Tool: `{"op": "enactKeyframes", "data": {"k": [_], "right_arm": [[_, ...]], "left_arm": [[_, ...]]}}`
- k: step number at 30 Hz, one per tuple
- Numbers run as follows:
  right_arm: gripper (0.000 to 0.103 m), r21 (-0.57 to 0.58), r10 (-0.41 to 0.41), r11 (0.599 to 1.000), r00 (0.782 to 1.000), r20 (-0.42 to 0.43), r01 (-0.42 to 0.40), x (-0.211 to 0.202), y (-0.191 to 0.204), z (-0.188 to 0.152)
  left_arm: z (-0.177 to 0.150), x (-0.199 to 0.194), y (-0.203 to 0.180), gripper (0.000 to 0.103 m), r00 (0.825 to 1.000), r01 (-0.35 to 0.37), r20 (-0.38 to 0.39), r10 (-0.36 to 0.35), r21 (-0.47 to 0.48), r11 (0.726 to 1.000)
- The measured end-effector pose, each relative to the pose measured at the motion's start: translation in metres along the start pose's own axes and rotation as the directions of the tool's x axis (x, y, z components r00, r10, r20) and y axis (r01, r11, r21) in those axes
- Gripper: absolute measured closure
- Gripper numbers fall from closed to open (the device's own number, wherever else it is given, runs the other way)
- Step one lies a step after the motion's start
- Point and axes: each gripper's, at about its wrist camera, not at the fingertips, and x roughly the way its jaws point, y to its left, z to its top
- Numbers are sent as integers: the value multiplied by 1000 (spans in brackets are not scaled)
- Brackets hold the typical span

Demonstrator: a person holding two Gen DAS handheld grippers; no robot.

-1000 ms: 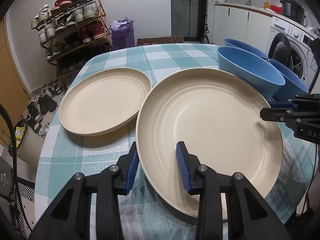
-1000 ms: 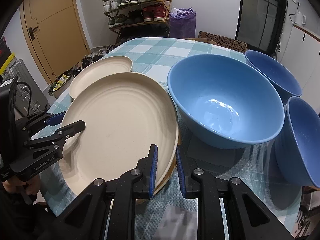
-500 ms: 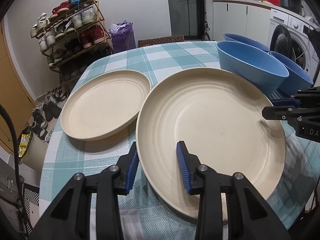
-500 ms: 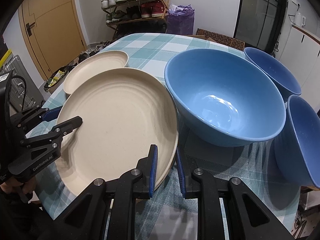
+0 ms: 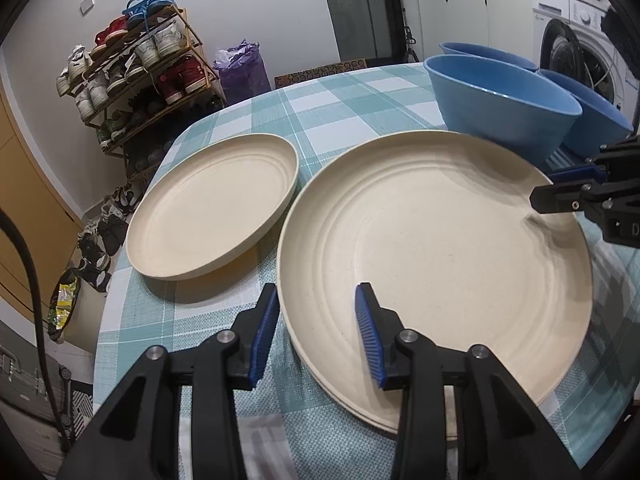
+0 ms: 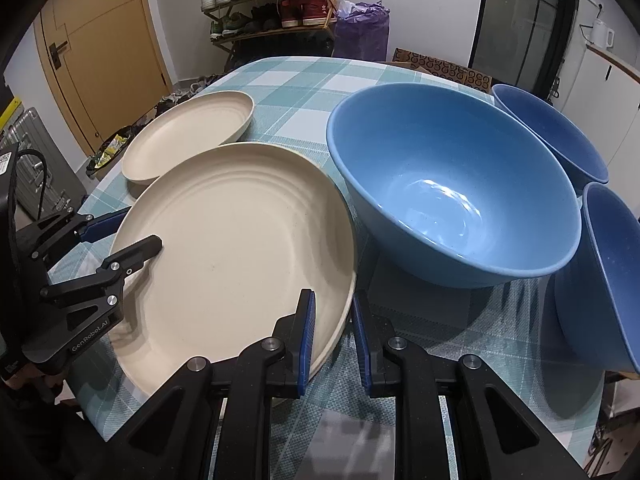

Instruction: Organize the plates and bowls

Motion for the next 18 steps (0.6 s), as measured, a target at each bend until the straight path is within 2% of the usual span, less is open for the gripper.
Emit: {"op": "enactKeyframes", "data": {"k": [4,9,13,17,18], "right_arm": [[84,0,0,1000,1000,-13,0,3,0,-1],[82,0,19,1000,1000,-6,-19,0,-1,-1],[71,-15,55,998,998,32,-54,-14,2,1],[55,-53,90,995,993,75,-86,-30,13,5],[53,-60,100,994,991,85,-95,-33,16,7]], "left_arm": [[0,0,-1,63,1000,-9,-2,9,15,1000],[2,-4,10,62,998,60,-2,-60,-36,998],[4,-18,23,61,992,121,34,-119,-85,989],[8,-39,37,47,989,116,109,-104,-117,986],[8,-43,41,44,988,116,120,-101,-125,985]]}}
